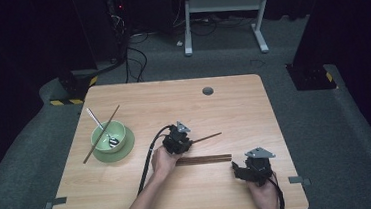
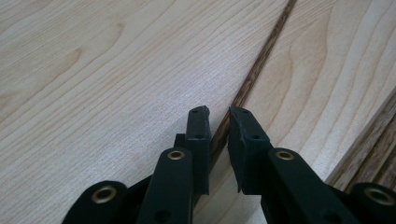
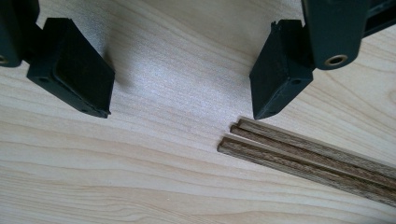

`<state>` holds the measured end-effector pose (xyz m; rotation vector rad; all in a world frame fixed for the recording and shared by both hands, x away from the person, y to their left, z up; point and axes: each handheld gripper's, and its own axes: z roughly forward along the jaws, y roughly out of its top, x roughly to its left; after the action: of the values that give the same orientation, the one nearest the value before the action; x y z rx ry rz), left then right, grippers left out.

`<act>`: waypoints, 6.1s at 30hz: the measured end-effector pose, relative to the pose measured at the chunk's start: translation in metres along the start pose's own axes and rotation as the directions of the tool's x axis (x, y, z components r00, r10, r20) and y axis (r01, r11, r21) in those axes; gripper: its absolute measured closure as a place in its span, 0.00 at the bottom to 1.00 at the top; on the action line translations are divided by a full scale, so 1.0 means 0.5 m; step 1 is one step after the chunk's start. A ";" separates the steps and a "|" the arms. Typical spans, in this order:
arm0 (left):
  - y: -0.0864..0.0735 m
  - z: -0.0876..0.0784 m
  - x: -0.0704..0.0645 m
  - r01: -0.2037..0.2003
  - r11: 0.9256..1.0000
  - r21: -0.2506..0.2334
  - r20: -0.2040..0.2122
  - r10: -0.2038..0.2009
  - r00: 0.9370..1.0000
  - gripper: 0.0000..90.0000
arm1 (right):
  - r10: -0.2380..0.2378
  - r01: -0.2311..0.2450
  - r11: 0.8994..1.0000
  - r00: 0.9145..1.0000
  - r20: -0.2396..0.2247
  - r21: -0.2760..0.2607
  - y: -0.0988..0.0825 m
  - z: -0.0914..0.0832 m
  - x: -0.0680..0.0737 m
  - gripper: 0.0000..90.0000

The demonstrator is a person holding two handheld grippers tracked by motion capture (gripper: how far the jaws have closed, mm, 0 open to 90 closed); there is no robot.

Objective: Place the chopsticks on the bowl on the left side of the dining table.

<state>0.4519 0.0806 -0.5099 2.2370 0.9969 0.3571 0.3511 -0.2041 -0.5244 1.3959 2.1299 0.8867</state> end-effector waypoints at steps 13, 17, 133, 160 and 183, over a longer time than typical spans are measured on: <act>0.008 0.003 0.023 -0.019 1.000 0.017 -0.005 0.019 1.000 0.90 | 0.000 0.000 1.000 1.000 0.000 0.000 0.000 0.000 0.000 0.24; 0.007 0.004 0.030 -0.019 1.000 0.008 -0.009 0.019 1.000 0.91 | 0.000 0.000 1.000 1.000 0.000 0.001 0.000 0.000 0.000 0.24; -0.020 -0.285 0.137 0.115 0.969 -0.221 0.045 -0.107 0.993 0.94 | -0.001 0.001 1.000 1.000 -0.003 -0.001 0.000 0.000 0.000 0.24; -0.078 -0.391 0.194 0.146 0.960 -0.240 -0.030 -0.158 0.987 0.94 | -0.002 0.002 1.000 1.000 -0.004 -0.001 0.000 0.000 0.000 0.24; -0.140 -0.422 0.236 0.190 0.957 -0.219 -0.106 -0.217 0.970 0.94 | -0.001 0.001 1.000 1.000 -0.003 -0.001 0.000 0.000 0.000 0.24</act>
<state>0.3903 0.2988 -0.4001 1.9236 1.1894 0.4948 0.3509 -0.2041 -0.5243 1.3941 2.1319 0.8902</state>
